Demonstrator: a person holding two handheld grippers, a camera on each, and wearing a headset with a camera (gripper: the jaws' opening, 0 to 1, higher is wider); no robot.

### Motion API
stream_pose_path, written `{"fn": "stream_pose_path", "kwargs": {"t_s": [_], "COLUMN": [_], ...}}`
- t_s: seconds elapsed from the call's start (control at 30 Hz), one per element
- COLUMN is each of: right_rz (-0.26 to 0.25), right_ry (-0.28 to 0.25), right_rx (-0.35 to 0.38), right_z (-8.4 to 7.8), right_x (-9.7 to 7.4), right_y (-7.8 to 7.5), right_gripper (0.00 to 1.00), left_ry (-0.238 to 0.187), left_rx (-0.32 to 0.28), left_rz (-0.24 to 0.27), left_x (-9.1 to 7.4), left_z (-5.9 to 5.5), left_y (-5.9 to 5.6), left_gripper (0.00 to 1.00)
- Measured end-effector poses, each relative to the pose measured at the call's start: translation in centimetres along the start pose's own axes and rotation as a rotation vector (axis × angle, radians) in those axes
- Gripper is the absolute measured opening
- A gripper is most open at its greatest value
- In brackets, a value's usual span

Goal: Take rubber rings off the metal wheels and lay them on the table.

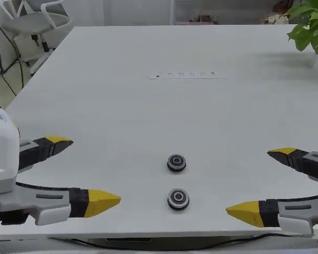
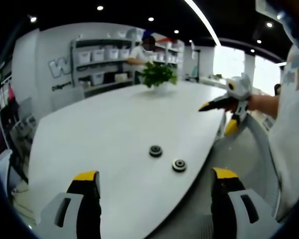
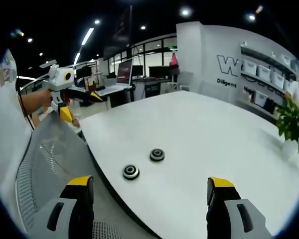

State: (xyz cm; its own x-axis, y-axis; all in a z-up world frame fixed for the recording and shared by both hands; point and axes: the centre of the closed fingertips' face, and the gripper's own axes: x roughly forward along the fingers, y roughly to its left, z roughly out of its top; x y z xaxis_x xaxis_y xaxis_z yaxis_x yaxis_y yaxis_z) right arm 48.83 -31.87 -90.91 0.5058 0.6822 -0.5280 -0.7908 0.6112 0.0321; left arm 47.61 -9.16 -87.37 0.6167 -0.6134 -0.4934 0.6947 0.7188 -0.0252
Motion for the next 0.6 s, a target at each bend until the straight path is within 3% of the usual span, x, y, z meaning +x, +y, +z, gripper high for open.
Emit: {"fn": "stream_pose_path", "kwargs": {"t_s": [0.6], "right_rz": [0.01], "right_ry": [0.018], "right_rx": [-0.012], "right_z": [-0.09], "right_x": [0.52], "right_y": [0.08], "right_gripper": [0.94], "left_ry": [0.021], "left_rx": [0.001], "left_rz": [-0.01], "left_x": [0.25], "left_z": [-0.47], "left_y": [0.0], "left_gripper": [0.92]}}
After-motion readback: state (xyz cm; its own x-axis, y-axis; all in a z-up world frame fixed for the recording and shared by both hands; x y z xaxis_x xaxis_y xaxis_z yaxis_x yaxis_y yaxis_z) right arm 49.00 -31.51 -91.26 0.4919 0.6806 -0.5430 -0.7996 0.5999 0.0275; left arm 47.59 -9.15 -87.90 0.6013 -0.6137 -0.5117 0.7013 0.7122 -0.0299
